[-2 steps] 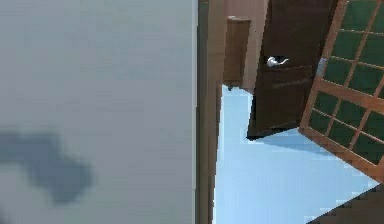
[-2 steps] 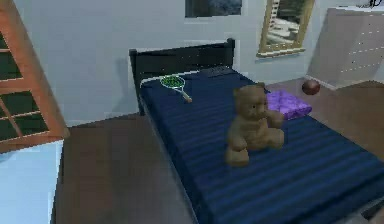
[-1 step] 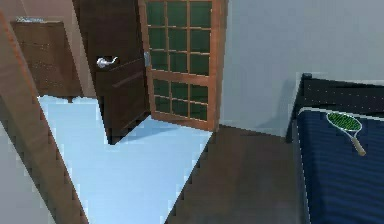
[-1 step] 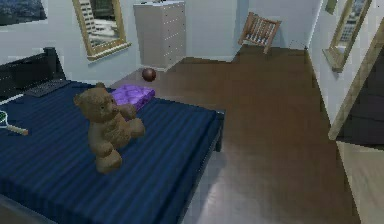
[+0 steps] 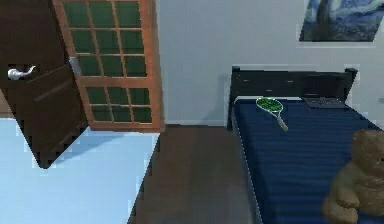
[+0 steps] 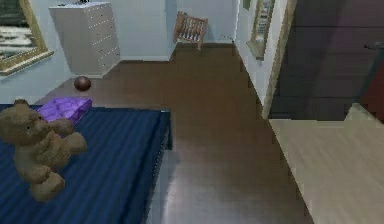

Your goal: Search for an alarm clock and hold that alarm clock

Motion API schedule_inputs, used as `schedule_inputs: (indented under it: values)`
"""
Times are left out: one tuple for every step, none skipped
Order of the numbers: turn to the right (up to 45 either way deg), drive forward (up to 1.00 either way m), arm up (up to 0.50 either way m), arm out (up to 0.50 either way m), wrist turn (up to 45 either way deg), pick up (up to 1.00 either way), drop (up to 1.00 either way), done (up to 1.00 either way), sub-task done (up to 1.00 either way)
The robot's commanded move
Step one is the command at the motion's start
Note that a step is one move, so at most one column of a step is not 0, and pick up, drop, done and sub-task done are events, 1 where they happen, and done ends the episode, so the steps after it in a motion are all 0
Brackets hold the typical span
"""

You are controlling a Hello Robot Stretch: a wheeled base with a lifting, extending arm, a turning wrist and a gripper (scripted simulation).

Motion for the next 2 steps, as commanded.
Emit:
schedule_inputs:
  values:
    - [0.0, 0.40, 0.00, 0.00, 0.0, 0.00, 0.00, 0.00, 0.00]
    - [-45.0, 0.00, 0.00, 0.00, 0.0, 0.00, 0.00, 0.00, 0.00]
